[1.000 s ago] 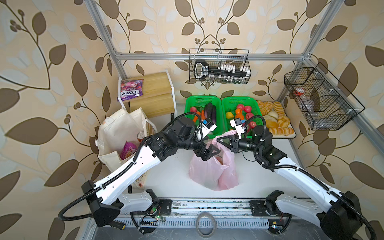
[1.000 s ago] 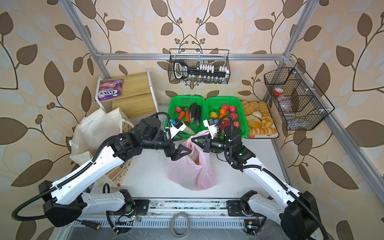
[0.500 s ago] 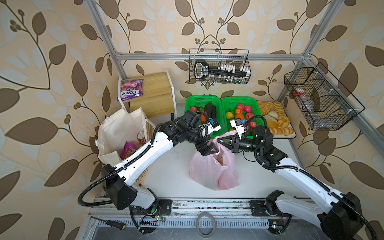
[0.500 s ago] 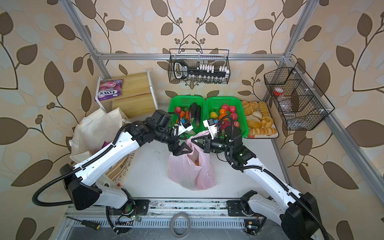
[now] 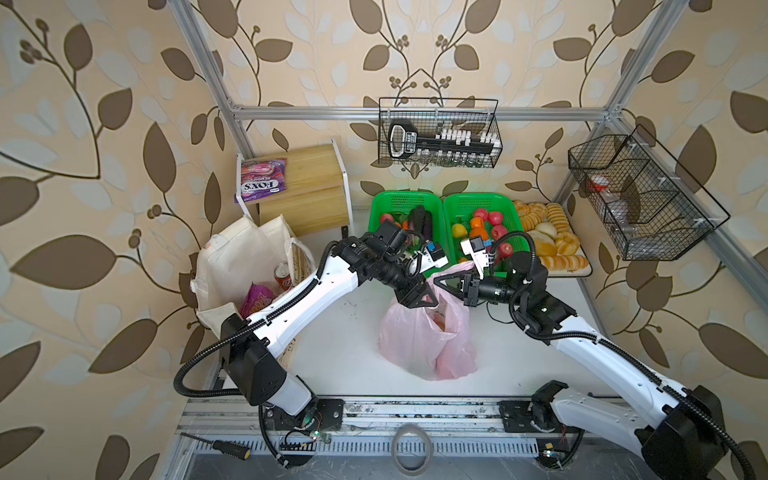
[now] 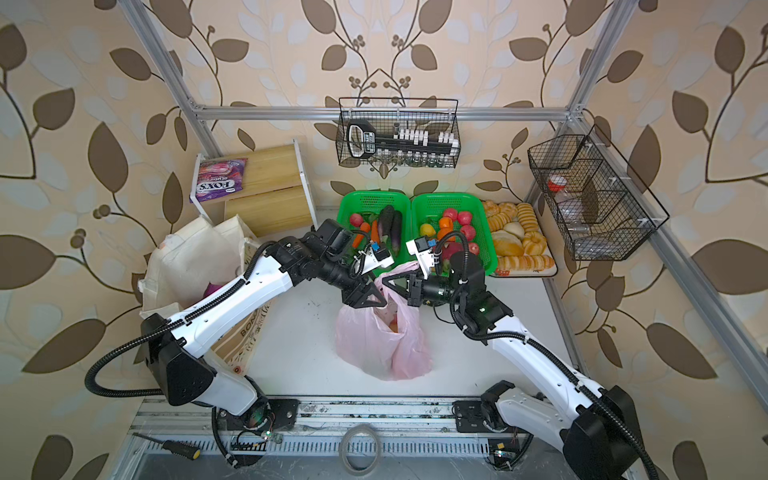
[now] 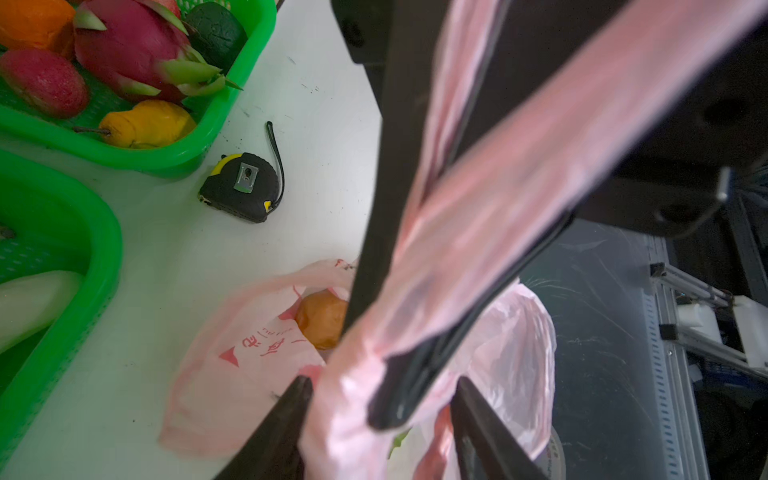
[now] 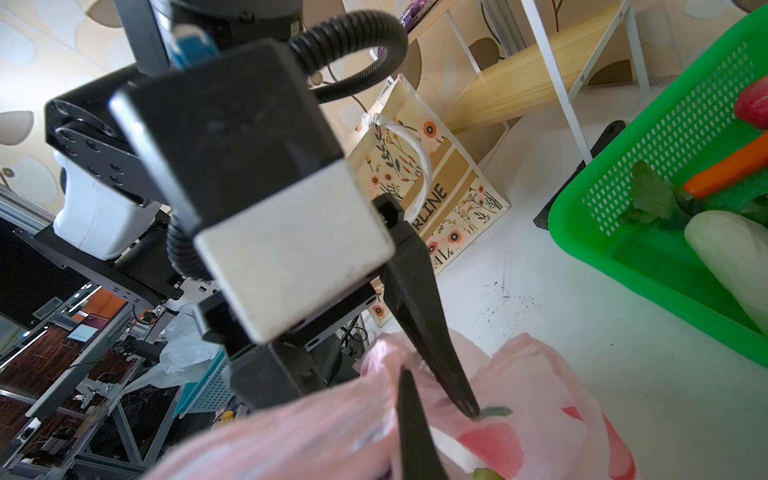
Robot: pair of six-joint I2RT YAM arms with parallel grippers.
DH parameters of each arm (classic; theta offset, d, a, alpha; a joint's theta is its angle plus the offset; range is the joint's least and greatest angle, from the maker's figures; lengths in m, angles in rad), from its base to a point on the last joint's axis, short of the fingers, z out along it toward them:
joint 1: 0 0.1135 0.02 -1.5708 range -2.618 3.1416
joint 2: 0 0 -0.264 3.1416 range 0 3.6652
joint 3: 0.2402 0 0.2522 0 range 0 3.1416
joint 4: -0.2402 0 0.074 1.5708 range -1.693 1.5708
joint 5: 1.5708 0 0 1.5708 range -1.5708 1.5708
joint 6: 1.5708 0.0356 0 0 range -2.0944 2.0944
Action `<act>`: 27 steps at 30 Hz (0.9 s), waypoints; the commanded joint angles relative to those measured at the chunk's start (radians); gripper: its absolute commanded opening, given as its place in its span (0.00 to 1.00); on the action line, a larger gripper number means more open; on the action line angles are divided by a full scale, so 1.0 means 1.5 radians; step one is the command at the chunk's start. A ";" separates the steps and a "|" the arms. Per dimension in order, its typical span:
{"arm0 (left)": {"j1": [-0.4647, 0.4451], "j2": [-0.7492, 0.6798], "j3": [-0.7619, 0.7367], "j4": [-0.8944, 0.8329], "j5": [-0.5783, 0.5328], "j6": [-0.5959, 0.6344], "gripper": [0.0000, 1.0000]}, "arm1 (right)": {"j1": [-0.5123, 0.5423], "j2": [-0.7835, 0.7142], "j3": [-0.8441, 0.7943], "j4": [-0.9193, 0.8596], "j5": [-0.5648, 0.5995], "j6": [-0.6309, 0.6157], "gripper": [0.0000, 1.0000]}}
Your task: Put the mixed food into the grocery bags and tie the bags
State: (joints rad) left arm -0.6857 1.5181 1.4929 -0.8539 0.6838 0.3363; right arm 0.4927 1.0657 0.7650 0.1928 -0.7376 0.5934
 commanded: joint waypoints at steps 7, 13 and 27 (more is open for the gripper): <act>0.004 -0.002 0.030 -0.003 0.038 0.000 0.30 | 0.001 -0.016 0.008 0.020 -0.008 -0.009 0.00; 0.004 -0.006 0.034 -0.007 0.033 -0.004 0.31 | 0.000 -0.017 0.006 0.015 -0.005 -0.012 0.01; 0.004 -0.026 0.061 -0.071 0.076 0.035 0.83 | -0.001 -0.015 0.008 0.018 -0.006 -0.015 0.00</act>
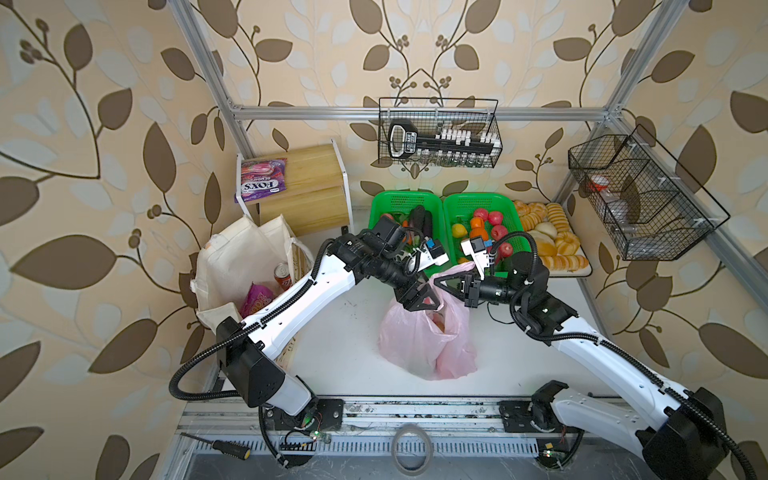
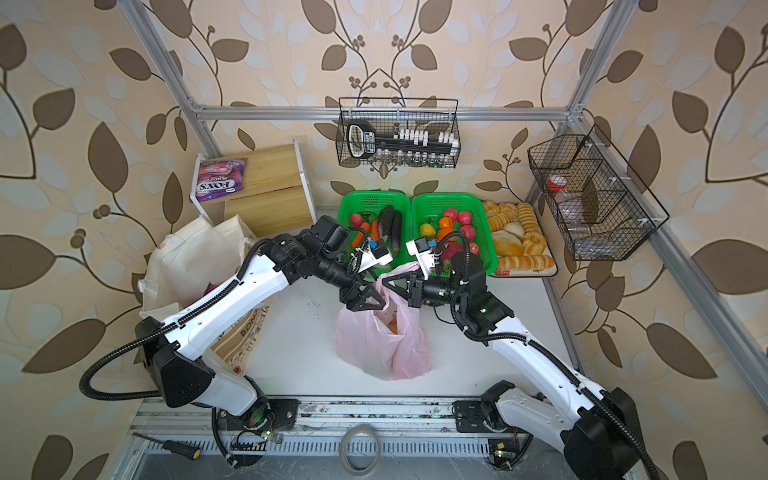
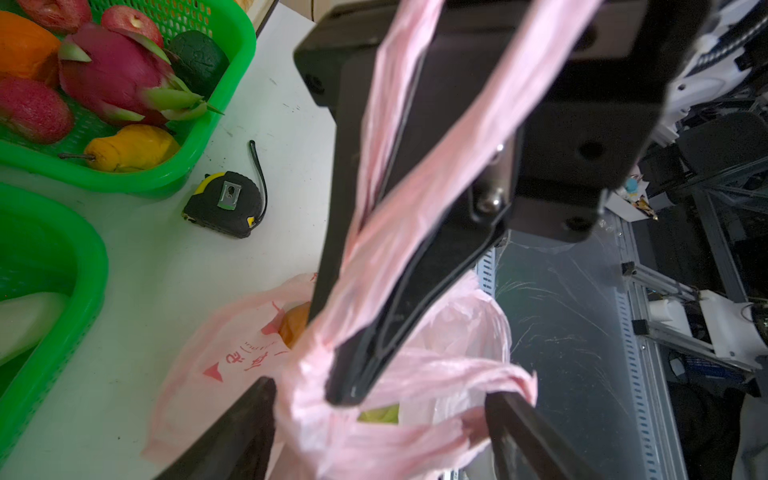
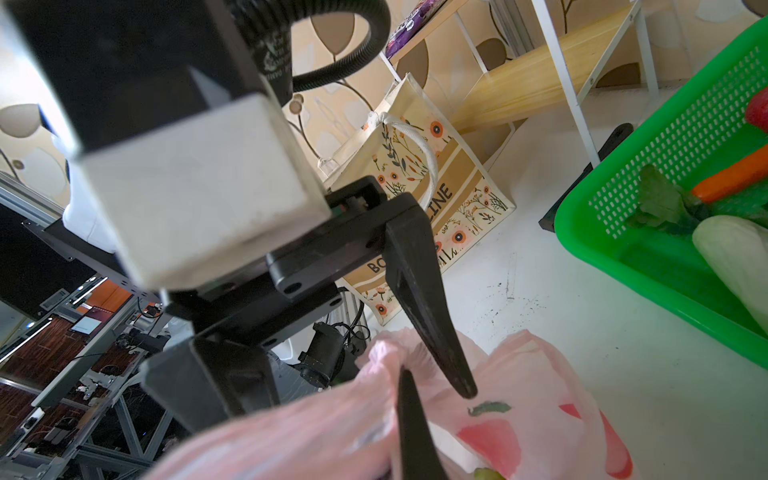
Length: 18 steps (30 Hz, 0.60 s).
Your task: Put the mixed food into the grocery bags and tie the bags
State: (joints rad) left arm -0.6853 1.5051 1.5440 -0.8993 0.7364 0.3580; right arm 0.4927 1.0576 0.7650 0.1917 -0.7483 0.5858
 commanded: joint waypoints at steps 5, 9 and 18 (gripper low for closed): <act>0.012 -0.029 0.026 -0.014 -0.053 -0.025 0.87 | -0.001 -0.011 0.009 0.019 0.000 -0.010 0.00; 0.014 -0.058 0.005 0.025 0.004 -0.030 0.91 | 0.000 -0.011 0.008 0.019 0.001 -0.010 0.00; 0.015 -0.049 0.011 0.004 0.054 -0.020 0.95 | 0.000 -0.011 0.010 0.018 0.000 -0.010 0.00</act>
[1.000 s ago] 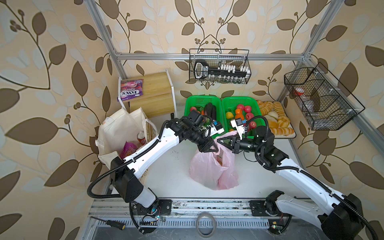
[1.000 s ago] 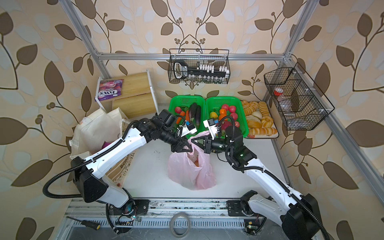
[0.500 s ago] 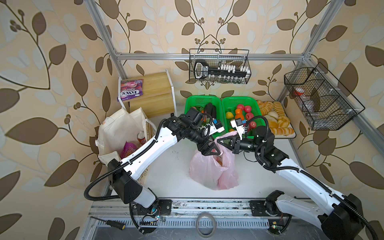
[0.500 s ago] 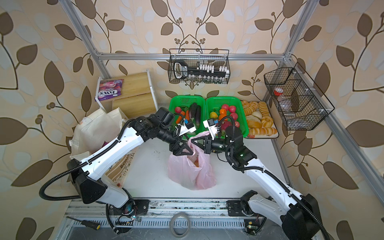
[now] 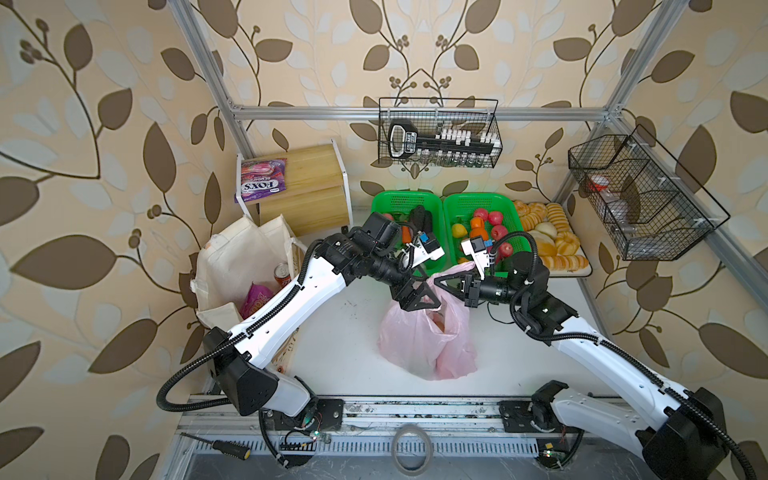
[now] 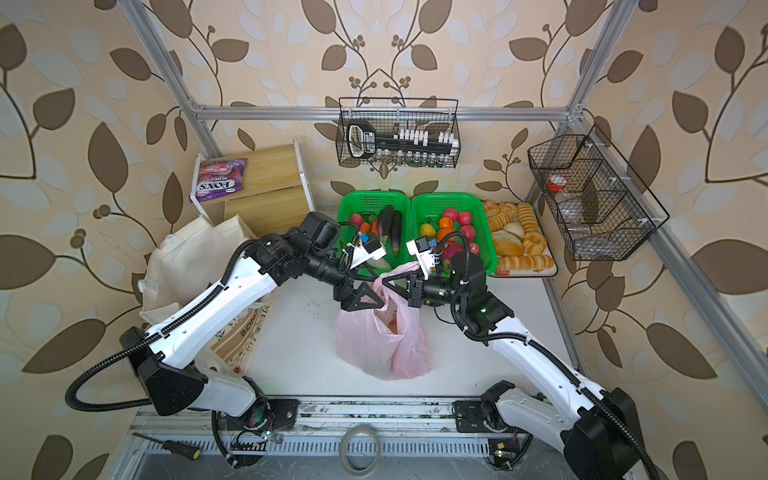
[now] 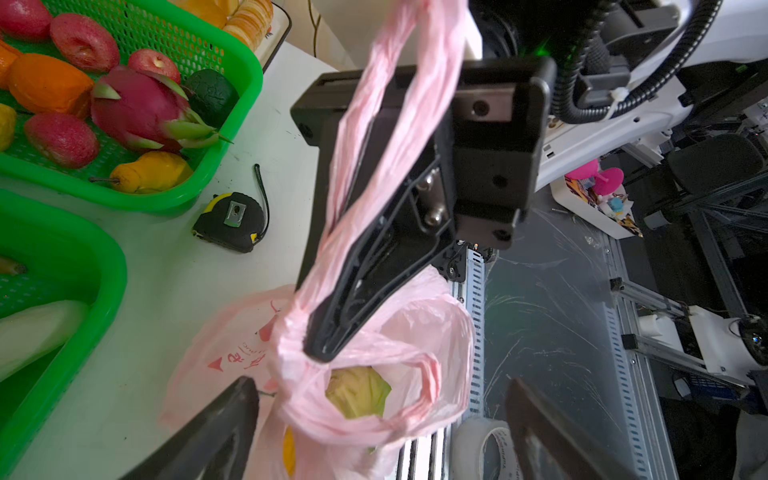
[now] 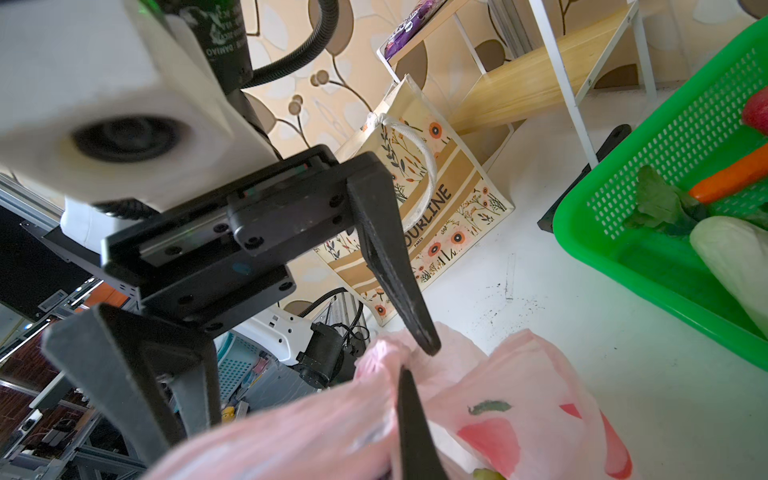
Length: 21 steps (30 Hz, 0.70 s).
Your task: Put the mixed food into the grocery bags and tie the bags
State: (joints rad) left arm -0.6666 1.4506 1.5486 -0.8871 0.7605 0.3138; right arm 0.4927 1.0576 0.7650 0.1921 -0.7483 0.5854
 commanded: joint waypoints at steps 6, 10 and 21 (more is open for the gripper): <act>0.002 0.030 0.012 -0.028 0.035 0.019 0.93 | 0.000 -0.012 0.010 0.019 0.000 -0.009 0.00; 0.000 0.054 0.028 -0.049 0.030 0.023 0.88 | 0.001 -0.013 0.011 0.019 0.000 -0.010 0.00; -0.011 0.070 0.032 -0.071 0.035 0.039 0.68 | 0.001 -0.013 0.014 0.014 0.002 -0.009 0.00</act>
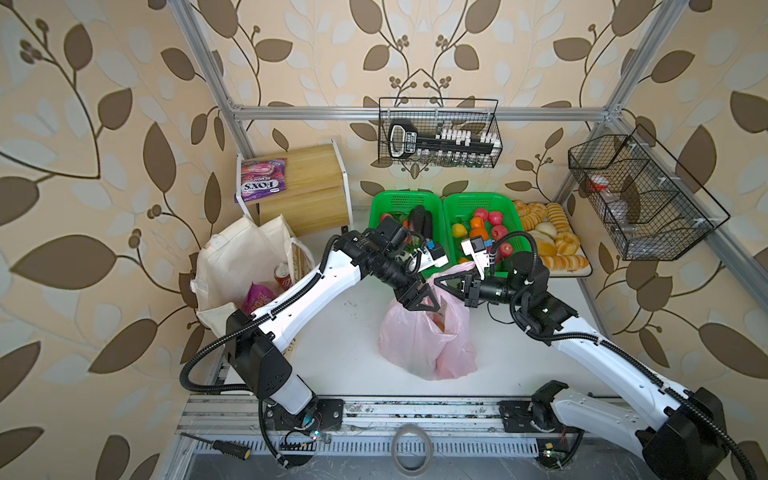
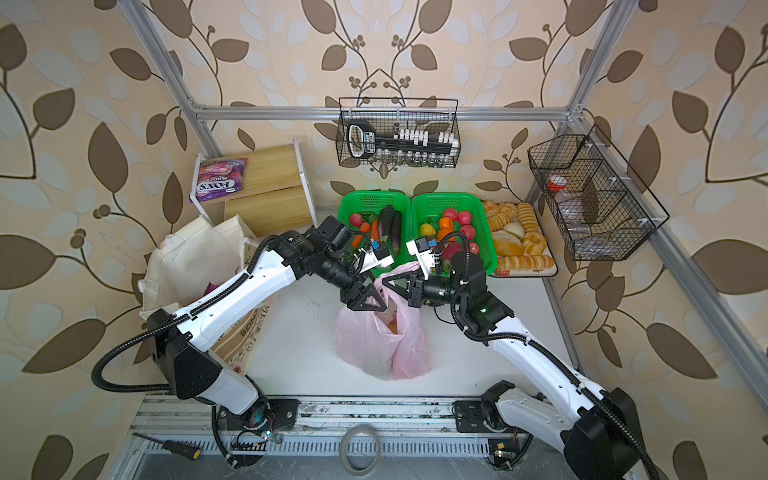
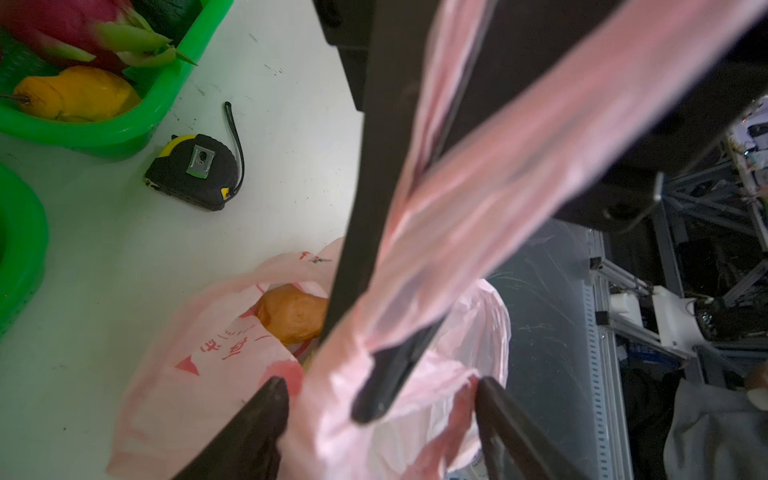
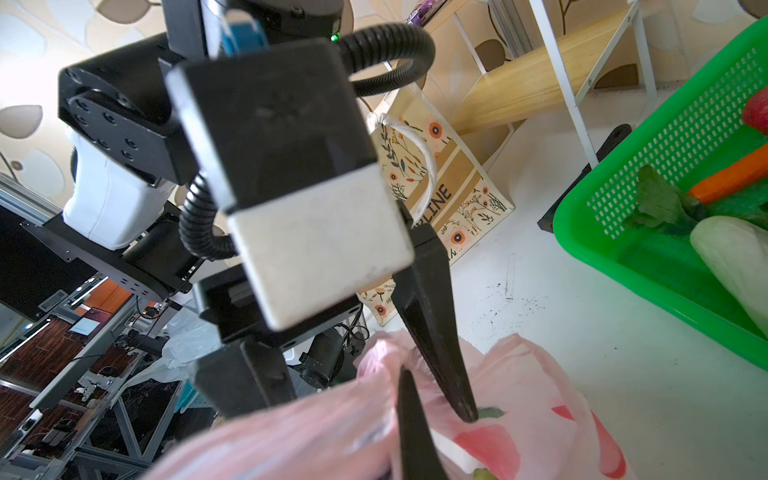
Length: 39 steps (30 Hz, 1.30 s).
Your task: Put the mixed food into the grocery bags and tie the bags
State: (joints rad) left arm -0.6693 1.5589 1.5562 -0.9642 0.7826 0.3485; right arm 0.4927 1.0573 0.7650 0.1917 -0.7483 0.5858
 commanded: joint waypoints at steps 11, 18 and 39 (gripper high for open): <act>-0.023 0.007 0.035 -0.020 0.018 0.015 0.61 | 0.001 -0.012 0.017 0.012 0.004 -0.009 0.00; -0.025 0.007 0.026 -0.022 -0.001 0.010 0.43 | 0.000 -0.013 0.018 0.012 0.003 -0.010 0.00; -0.032 -0.040 -0.025 0.090 -0.035 -0.061 0.00 | -0.003 -0.027 0.008 -0.004 0.002 -0.017 0.10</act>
State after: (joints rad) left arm -0.7017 1.5570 1.5402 -0.9028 0.7387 0.2855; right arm 0.4900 1.0389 0.7650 0.1791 -0.7414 0.5827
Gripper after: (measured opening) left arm 0.047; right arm 0.086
